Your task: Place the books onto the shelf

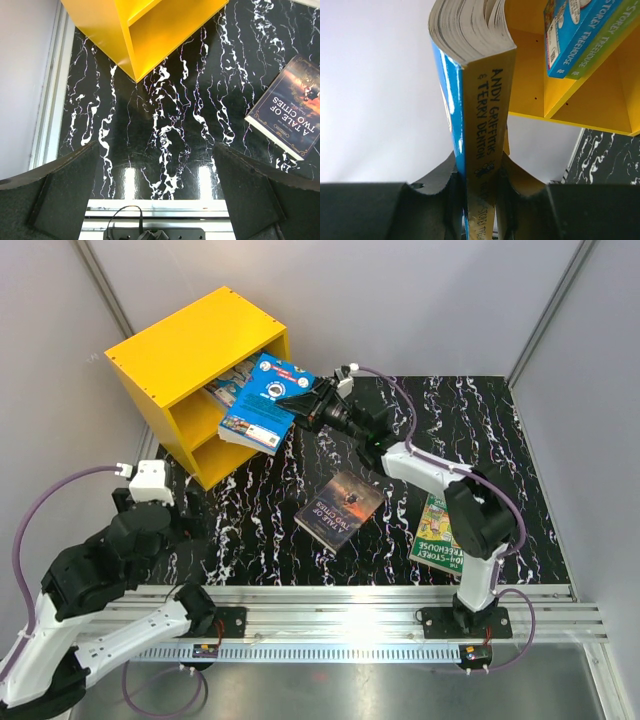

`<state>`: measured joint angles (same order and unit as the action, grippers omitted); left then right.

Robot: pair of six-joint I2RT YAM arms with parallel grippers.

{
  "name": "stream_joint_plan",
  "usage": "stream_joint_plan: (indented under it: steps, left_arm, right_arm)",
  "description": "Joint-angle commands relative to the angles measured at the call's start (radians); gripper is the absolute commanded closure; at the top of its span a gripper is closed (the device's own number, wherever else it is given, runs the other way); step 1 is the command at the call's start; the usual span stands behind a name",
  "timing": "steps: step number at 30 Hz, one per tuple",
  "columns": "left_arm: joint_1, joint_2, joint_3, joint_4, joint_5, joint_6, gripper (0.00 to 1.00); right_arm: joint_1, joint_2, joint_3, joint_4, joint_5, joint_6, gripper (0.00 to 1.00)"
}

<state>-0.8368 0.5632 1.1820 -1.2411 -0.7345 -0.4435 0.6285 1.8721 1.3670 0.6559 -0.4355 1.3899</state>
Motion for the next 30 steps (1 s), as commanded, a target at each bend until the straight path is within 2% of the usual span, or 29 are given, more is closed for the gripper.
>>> stream_joint_plan:
  steps: [1, 6, 8, 17, 24, 30]
  left_arm:
    - [0.002, -0.022, -0.002, 0.031, -0.028, 0.022, 0.01]
    - [0.002, -0.037, -0.01, 0.038, -0.014, 0.028, 0.01]
    - [0.002, -0.039, -0.01, 0.04, -0.011, 0.028, 0.01]
    - [0.002, -0.057, -0.021, 0.045, -0.005, 0.031, 0.01]
    - [0.002, -0.074, -0.025, 0.049, -0.005, 0.035, 0.01]
    - [0.002, -0.095, -0.033, 0.057, -0.002, 0.04, 0.01]
  right_arm:
    - [0.004, 0.041, 0.038, 0.273, 0.03, 0.139, 1.0]
    - [0.005, 0.133, 0.073, 0.408, 0.067, 0.238, 1.0]
    - [0.005, 0.174, 0.105, 0.41, 0.07, 0.258, 1.0]
    - [-0.003, 0.251, 0.288, 0.301, 0.098, 0.23, 1.0]
    - [-0.013, 0.312, 0.429, 0.104, 0.149, 0.205, 1.0]
    - [-0.012, 0.329, 0.455, 0.06, 0.184, 0.179, 1.0]
